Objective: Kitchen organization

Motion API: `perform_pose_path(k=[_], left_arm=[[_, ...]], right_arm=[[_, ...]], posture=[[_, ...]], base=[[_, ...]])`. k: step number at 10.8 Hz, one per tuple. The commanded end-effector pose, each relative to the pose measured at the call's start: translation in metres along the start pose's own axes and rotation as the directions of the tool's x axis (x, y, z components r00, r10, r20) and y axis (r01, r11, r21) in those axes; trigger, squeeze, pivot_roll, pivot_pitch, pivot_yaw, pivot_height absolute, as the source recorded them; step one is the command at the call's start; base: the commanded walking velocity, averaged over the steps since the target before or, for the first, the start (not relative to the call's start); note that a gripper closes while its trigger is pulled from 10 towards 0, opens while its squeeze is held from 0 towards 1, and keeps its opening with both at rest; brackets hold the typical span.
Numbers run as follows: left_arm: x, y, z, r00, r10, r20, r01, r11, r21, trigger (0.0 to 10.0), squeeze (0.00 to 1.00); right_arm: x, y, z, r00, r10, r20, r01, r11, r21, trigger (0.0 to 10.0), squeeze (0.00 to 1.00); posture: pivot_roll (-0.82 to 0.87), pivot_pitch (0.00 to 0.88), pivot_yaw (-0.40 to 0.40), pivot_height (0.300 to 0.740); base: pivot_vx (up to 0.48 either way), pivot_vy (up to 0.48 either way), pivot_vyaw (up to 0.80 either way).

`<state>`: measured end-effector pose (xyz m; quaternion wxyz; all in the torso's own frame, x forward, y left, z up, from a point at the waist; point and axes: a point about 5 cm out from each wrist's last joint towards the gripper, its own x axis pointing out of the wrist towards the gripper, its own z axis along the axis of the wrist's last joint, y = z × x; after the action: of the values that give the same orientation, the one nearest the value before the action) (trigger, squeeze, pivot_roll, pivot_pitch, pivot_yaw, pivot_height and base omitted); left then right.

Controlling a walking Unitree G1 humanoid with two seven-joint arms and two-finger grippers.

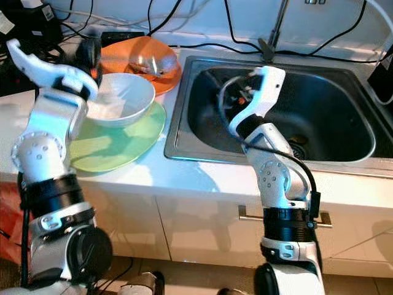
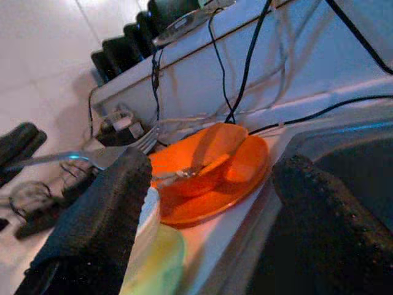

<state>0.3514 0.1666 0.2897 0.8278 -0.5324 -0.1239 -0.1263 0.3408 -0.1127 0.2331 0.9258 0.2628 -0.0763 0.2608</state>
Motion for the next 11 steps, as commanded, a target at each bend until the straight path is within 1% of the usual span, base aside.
perform_pose_path(k=[1, 3, 4, 5, 6, 7, 9, 10, 11], left_arm=[[0.004, -0.009, -0.007, 0.999, -0.043, -0.025, 0.043, 0.999, -0.02, 0.0, 0.0], [0.005, -0.017, -0.022, 0.995, -0.078, -0.068, 0.072, 0.994, -0.079, 0.0, 0.0], [0.005, -0.017, -0.026, 0.994, -0.076, -0.077, 0.07, 0.994, -0.085, 0.0, 0.0], [0.002, -0.019, -0.038, 0.991, -0.076, -0.107, 0.064, 0.992, -0.105, 0.0, 0.0], [-0.001, -0.023, -0.049, 0.988, -0.085, -0.133, 0.068, 0.99, -0.123, 0.0, 0.0], [-0.001, -0.024, -0.05, 0.987, -0.086, -0.136, 0.068, 0.99, -0.126, 0.0, 0.0], [-0.003, -0.028, -0.057, 0.982, -0.098, -0.159, 0.076, 0.988, -0.137, 0.0, 0.0], [-0.004, -0.028, -0.058, 0.982, -0.097, -0.163, 0.075, 0.988, -0.138, 0.0, 0.0], [-0.005, -0.028, -0.06, 0.981, -0.095, -0.169, 0.071, 0.987, -0.144, 0.0, 0.0]], right_arm=[[0.003, 0.002, 0.005, 1.0, -0.004, 0.014, 0.004, 0.999, 0.042, 10.0, 0.0], [0.01, 0.007, 0.005, 0.998, -0.028, 0.051, 0.019, 0.985, 0.173, 10.0, 0.0], [0.012, 0.009, 0.006, 0.998, -0.027, 0.062, 0.014, 0.982, 0.189, 10.0, 0.0], [0.018, 0.016, 0.006, 0.996, -0.024, 0.085, 0.002, 0.97, 0.244, 10.0, 0.0], [0.022, 0.02, 0.003, 0.996, -0.024, 0.082, 0.001, 0.961, 0.276, 10.0, 0.0], [0.023, 0.021, 0.001, 0.996, -0.026, 0.083, 0.0, 0.953, 0.301, 10.0, 0.0], [0.028, 0.024, -0.004, 0.995, -0.041, 0.088, 0.005, 0.926, 0.378, 10.0, 0.0], [0.03, 0.024, -0.005, 0.994, -0.054, 0.096, 0.01, 0.911, 0.412, 8.5, 0.0], [0.032, 0.025, -0.007, 0.993, -0.057, 0.104, 0.006, 0.898, 0.44, 0.0, 0.0]], posture=[[0.1, 0.072, 0.025, 0.74], [0.1, 0.073, 0.022, 0.74], [0.1, 0.073, 0.023, 0.74], [0.09, 0.073, 0.025, 0.74], [0.1, 0.073, 0.025, 0.74], [0.1, 0.075, 0.026, 0.74], [0.09, 0.074, 0.027, 0.74], [0.09, 0.074, 0.028, 0.74], [0.1, 0.077, 0.027, 0.74]], base=[[0.0, 0.0, 0.0], [0.0, 0.0, 0.0], [0.0, 0.0, 0.0], [0.0, 0.0, 0.0], [0.0, 0.0, 0.0], [0.0, 0.0, 0.0], [0.0, 0.0, 0.0], [0.0, 0.0, 0.0], [0.0, 0.0, 0.0]])
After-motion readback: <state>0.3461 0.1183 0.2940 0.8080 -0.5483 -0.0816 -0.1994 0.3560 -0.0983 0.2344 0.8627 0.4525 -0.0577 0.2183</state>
